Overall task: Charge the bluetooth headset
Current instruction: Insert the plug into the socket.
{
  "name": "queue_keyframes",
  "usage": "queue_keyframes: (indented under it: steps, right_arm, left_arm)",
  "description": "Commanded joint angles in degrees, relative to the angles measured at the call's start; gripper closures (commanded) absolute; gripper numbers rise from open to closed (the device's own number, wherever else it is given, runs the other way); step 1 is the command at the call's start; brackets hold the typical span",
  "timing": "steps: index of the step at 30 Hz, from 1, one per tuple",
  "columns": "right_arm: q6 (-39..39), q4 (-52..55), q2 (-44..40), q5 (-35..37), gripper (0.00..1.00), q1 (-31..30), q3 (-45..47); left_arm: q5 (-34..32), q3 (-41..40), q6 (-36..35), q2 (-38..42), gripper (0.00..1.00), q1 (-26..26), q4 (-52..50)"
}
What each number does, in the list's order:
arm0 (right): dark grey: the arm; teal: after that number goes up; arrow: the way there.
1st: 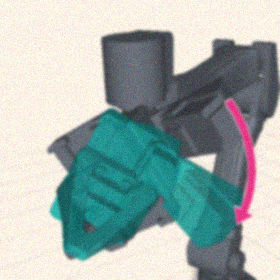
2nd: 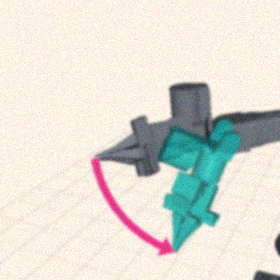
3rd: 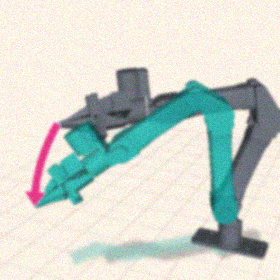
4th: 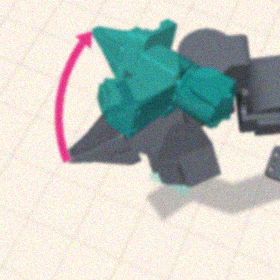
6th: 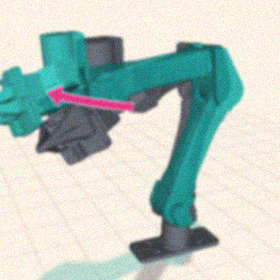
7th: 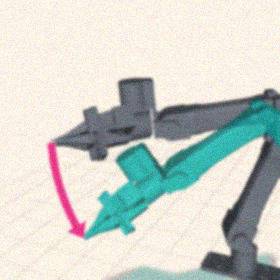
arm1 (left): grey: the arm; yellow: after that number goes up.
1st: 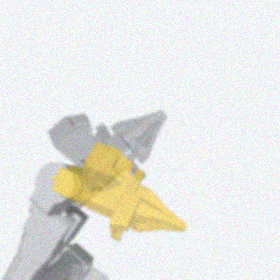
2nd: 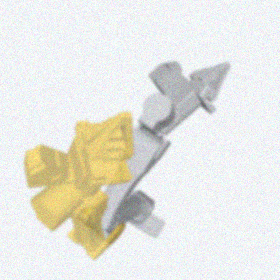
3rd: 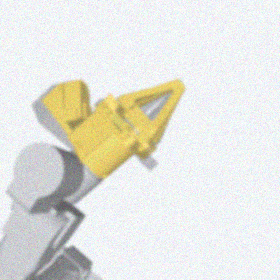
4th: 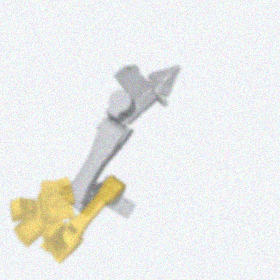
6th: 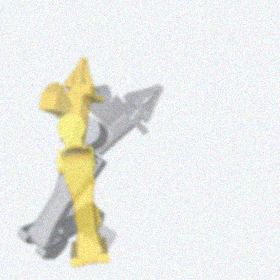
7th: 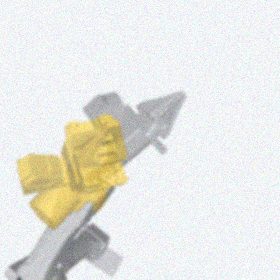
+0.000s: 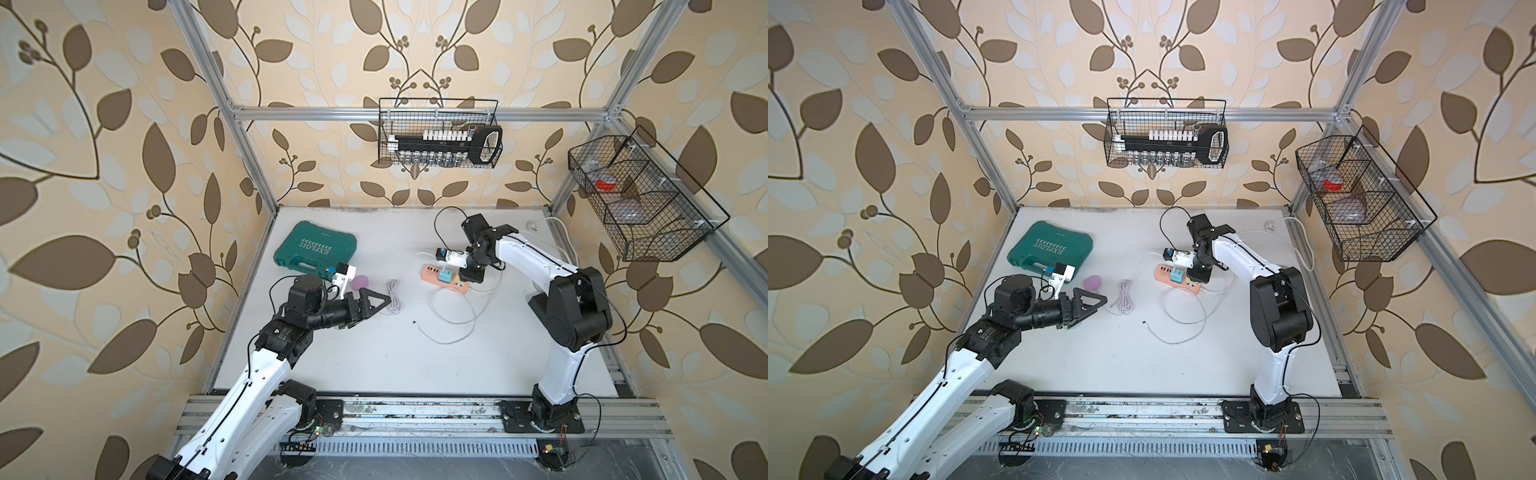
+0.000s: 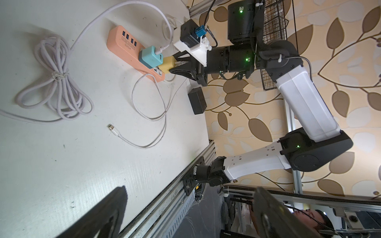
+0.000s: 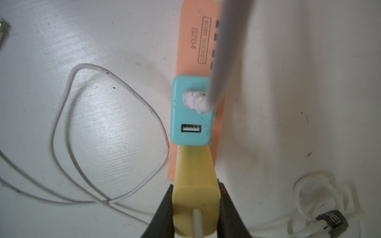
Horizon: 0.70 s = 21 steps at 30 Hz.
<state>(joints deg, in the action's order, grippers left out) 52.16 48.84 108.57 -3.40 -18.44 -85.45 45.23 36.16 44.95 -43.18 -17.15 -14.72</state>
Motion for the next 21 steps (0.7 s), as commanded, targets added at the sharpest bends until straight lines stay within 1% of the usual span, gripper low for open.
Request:
queue_keyframes:
  steps: [1,15,21]
  right_arm:
    - [0.9,1.6,0.1,-0.6,0.78,-0.4,3.0]
    - [1.1,1.4,-5.2,0.7,0.79,-0.4,3.1]
    - [1.3,1.9,-6.6,0.2,0.79,-0.5,2.8]
  left_arm:
    - [1.8,-0.8,-0.5,0.8,0.03,0.8,2.5]
    - [2.4,-1.8,0.4,0.6,0.03,0.9,4.2]
    - [2.5,-1.9,0.8,0.4,0.03,0.9,4.7]
